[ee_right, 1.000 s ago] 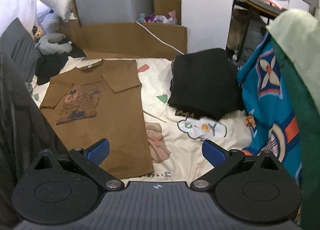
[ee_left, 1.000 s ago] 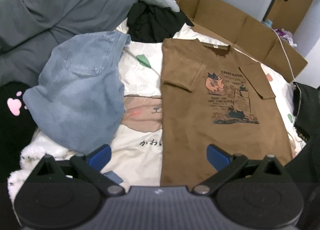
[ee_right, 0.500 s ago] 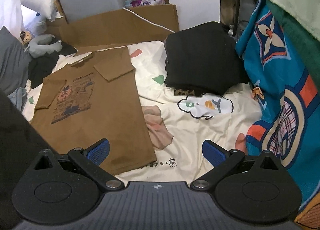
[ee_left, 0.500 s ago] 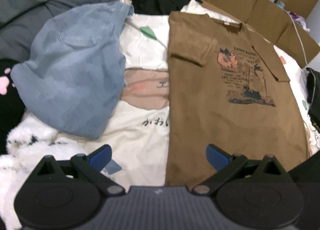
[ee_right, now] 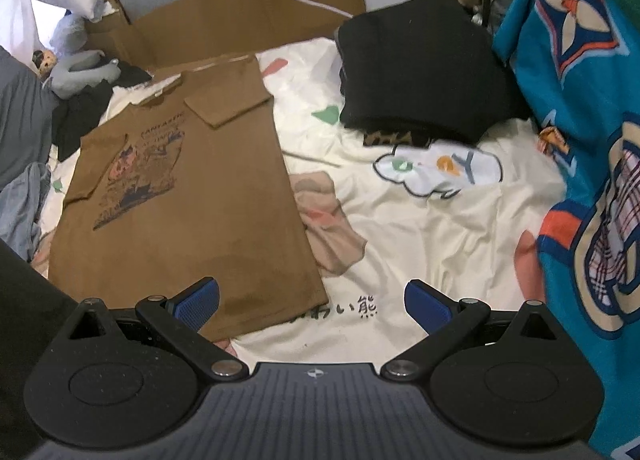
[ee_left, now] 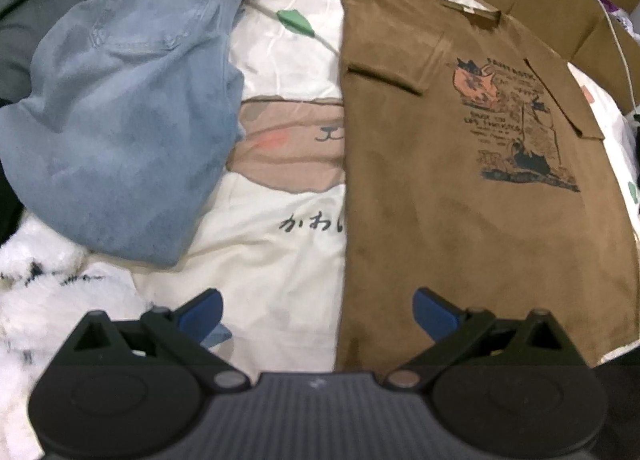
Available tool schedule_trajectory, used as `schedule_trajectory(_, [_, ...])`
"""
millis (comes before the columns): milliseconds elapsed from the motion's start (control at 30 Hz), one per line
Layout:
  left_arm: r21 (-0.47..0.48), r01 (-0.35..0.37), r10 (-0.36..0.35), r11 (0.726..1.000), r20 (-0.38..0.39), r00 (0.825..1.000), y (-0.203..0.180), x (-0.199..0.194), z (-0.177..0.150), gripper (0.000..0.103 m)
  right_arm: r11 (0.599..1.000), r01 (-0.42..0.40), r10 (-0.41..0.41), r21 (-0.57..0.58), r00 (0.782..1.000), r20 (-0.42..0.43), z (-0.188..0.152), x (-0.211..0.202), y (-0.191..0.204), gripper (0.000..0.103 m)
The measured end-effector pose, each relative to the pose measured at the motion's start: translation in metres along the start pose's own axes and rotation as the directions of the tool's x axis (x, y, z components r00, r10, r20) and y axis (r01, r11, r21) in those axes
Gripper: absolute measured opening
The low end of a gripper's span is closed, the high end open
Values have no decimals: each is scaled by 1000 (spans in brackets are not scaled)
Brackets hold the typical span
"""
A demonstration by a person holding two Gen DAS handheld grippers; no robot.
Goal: Fold clothes
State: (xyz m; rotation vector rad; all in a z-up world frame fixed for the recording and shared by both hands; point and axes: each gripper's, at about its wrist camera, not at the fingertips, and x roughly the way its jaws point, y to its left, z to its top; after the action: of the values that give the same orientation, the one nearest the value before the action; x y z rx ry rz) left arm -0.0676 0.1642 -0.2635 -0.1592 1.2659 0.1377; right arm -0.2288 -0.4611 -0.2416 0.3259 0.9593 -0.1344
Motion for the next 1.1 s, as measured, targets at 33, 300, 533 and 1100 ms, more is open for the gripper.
schedule_trajectory(33, [2, -3, 3, 1000, -7, 1000, 1, 3, 0, 102, 1000, 3, -3, -7, 1000, -4, -1, 3, 0, 102])
schedule_trajectory(300, [19, -47, 47, 999, -52, 998, 8, 18, -4, 102, 999, -45, 46, 24, 999, -24, -1, 34, -14, 85])
schedule_trajectory(533, [-9, -74, 73, 997, -88, 993, 8, 32, -7, 102, 992, -118, 115, -41, 990, -85, 1, 78, -2, 65])
schedule_trajectory(1100, [-17, -82, 80, 996, -106, 991, 5, 36, -7, 102, 988, -153, 156, 27, 970, -189, 13, 159, -23, 18])
